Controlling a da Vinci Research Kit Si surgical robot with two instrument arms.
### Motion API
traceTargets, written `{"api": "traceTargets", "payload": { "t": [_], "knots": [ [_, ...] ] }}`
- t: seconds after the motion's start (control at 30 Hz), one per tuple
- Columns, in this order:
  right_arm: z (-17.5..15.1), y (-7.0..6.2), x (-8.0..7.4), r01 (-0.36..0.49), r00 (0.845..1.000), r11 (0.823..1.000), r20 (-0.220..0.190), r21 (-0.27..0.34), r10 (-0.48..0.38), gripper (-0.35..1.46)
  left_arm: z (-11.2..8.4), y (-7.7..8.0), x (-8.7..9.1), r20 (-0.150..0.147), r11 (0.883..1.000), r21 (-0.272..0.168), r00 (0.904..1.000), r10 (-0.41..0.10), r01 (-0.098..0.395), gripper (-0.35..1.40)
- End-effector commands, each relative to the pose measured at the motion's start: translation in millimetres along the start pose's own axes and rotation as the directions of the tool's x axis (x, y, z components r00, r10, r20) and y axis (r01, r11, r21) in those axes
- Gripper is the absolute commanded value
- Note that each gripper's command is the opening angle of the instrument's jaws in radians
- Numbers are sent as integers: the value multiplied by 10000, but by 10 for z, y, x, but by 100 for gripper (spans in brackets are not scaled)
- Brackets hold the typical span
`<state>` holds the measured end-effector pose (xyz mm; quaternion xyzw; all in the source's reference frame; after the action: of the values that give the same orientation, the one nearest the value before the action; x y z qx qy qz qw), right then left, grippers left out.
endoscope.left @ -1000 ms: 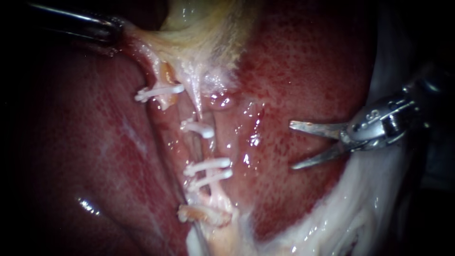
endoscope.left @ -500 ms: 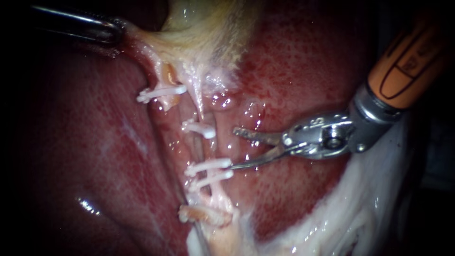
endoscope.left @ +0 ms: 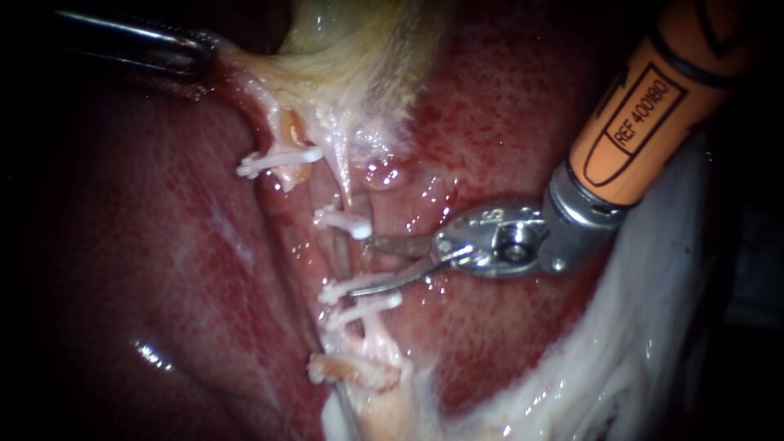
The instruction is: Go to the cutting position right tube
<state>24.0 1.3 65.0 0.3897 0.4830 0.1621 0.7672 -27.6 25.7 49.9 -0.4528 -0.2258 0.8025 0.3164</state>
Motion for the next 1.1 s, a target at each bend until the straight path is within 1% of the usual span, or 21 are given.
{"api": "traceTargets", "payload": {
  "t": [0.03, 0.13, 0.23, 0.33, 0.5, 0.6, 0.77, 0.93, 1.1],
  "knots": [
    [1, 0, 1, 119, 9999, 9997, -94, 231, -117, 142, 0, 0, 0, 0, 10000, 1, 10000, -3, 3, -35],
    [2, 1, 2, 358, 9990, 9964, -298, 769, -336, 137, 0, 0, 0, 0, 10000, 2, 10000, -3, 3, -35],
    [5, 2, 3, 566, 9978, 9910, -414, 1212, -519, 132, 1, 0, 0, 0, 10000, 5, 10000, -5, 5, -35],
    [10, 4, 3, 723, 9969, 9853, -404, 1547, -669, 129, 1, 0, 0, -1, 10000, 5, 10000, -5, 5, -35],
    [28, 8, 0, 830, 9957, 9787, -563, 1876, -737, 127, 1, 0, 0, -1, 10000, 6, 10000, -6, 6, -35],
    [42, 12, 0, 898, 9950, 9740, -625, 2081, -784, 125, 1, 0, 0, -1, 10000, 6, 10000, -6, 6, -35],
    [59, 19, 10, 767, 9934, 9669, -1010, 2433, -534, 124, 1, 0, 0, -1, 10000, 8, 10000, -7, 7, -35],
    [70, 22, 18, 753, 9905, 9643, -1303, 2538, -430, 124, 1, 1, 0, -1, 10000, 9, 10000, -8, 8, -35],
    [75, 22, 24, 629, 9905, 9648, -1340, 2555, -290, 122, 1, 1, 1, -1, 10000, 9, 10000, -8, 8, -35]
  ]
}}
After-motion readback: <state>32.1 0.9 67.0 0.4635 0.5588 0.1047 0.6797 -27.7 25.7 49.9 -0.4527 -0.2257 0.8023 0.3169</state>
